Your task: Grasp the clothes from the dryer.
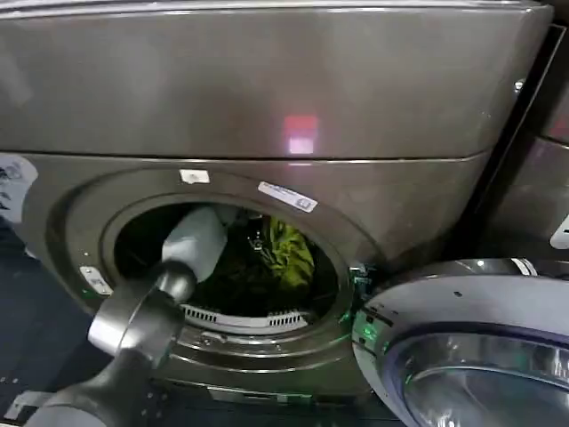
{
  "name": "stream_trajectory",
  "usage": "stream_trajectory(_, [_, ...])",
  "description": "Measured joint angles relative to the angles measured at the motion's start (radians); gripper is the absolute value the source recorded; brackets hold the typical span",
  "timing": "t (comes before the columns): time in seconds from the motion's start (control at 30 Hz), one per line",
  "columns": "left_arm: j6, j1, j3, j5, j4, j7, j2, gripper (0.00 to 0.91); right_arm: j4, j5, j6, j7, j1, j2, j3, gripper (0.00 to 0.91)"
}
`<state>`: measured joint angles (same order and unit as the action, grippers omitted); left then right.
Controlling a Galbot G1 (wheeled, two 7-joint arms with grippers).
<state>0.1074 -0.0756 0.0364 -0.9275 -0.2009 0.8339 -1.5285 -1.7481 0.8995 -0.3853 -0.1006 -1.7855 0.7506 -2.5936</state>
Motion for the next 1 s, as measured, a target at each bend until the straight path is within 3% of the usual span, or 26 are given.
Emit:
stream_trajectory(0.03, [-0.001, 0.002, -0.001, -0.003, 0.003, 0.002, 0.0, 0.683, -0.002, 0.0, 0.0, 0.0, 0.001, 0.001, 0.001, 0.907])
stream_trajectory(0.07, [-0.001, 0.003, -0.003, -0.007, 0.005, 0.004, 0.0, 0.182, -0.004, 0.0, 0.0, 0.0, 0.002, 0.003, 0.001, 0.907])
stream_trajectory(0.13, [-0.001, 0.007, -0.003, -0.015, 0.008, 0.015, 0.001, 0.0, -0.008, 0.0, 0.0, 0.0, 0.004, 0.007, 0.004, 0.907])
stream_trajectory(0.6, [0.02, 0.02, 0.028, -0.025, 0.014, 0.038, 0.01, 0.0, -0.013, -0.003, 0.001, 0.002, 0.009, 0.011, 0.016, 0.907])
stream_trajectory(1.0, [-0.008, 0.029, 0.096, 0.086, -0.062, -0.021, 0.017, 0.0, -0.013, -0.005, 0.002, 0.003, 0.02, 0.012, 0.03, 0.907])
